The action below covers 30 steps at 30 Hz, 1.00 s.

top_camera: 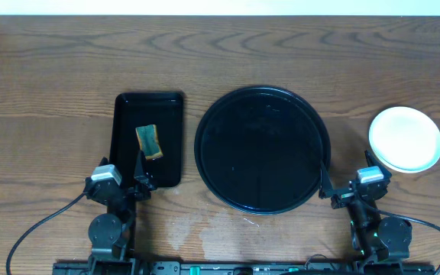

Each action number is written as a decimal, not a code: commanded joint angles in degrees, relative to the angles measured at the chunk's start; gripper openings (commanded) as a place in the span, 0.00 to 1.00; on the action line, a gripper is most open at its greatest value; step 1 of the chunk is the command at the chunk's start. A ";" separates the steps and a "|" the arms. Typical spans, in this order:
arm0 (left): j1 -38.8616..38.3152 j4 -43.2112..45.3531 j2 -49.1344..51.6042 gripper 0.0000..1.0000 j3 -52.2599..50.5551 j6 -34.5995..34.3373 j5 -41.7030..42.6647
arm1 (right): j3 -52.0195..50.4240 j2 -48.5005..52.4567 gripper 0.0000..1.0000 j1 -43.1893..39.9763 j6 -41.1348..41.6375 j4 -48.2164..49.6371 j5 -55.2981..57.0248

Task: Clean dirty plates on tray and stack at the side

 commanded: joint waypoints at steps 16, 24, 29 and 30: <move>0.09 -3.78 0.04 0.87 -0.72 0.37 -1.73 | -0.24 -0.35 0.99 0.07 0.26 0.00 0.52; 0.09 -3.80 0.04 0.87 -0.72 0.37 -1.73 | -0.24 -0.35 0.99 0.07 0.26 0.00 0.52; 0.09 -3.80 0.04 0.87 -0.72 0.37 -1.73 | -0.26 -0.35 0.99 0.07 0.26 0.00 0.52; 0.09 -3.80 0.04 0.87 -0.72 0.37 -1.73 | -0.26 -0.35 0.99 0.07 0.26 0.00 0.52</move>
